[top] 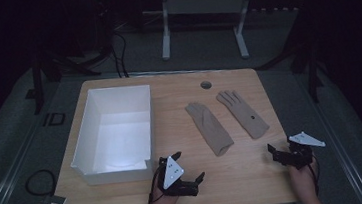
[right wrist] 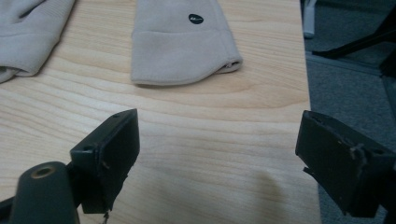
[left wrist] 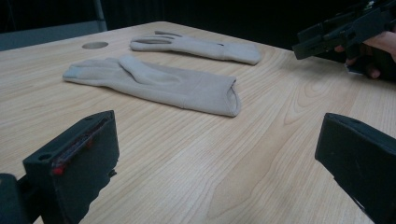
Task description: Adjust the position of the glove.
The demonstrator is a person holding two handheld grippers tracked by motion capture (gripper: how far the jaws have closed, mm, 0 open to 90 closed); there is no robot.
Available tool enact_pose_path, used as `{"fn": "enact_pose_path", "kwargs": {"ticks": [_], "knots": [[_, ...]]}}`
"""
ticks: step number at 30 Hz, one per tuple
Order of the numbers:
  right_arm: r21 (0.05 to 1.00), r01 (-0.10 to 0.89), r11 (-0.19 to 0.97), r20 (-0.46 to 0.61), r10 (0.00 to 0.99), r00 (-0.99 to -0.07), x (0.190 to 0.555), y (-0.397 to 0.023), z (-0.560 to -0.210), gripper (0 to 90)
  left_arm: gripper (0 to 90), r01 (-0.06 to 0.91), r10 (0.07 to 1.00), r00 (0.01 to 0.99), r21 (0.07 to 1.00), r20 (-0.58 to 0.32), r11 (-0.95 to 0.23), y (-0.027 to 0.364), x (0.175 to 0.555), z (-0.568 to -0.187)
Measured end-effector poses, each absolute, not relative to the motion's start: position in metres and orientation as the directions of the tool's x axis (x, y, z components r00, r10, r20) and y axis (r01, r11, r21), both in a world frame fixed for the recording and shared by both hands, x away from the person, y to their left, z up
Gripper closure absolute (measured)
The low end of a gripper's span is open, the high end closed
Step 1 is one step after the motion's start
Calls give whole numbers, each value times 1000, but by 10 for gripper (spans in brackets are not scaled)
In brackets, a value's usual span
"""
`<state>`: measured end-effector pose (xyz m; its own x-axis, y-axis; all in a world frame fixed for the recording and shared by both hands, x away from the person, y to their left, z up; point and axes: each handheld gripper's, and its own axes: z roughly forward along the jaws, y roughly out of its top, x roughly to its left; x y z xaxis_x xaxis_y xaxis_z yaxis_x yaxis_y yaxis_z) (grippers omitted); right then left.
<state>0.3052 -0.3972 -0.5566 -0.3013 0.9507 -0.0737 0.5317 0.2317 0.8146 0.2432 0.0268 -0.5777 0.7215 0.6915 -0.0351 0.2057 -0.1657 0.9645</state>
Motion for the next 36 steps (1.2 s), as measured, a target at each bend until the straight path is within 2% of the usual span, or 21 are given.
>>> {"fn": "enact_pose_path", "kwargs": {"ticks": [5,9,14,17,36], "knots": [[821,524,229,-70,950,-306,304,-398,-556,136,2,206,692,721,965,-35,-166,27,243,-578],[796,577,182,8,950,-311,306,-402,-554,150,2,207,693,720,965,-37,-163,27,243,-578],[783,603,151,18,964,-265,307,-399,-548,119,2,207,692,721,965,-37,-164,27,243,-578],[799,586,137,40,959,-279,307,-397,-540,113,2,206,692,721,964,-35,-166,27,243,-578],[851,475,222,-41,932,-361,327,-379,-487,111,2,210,684,728,964,-45,-161,27,244,-578]]}}
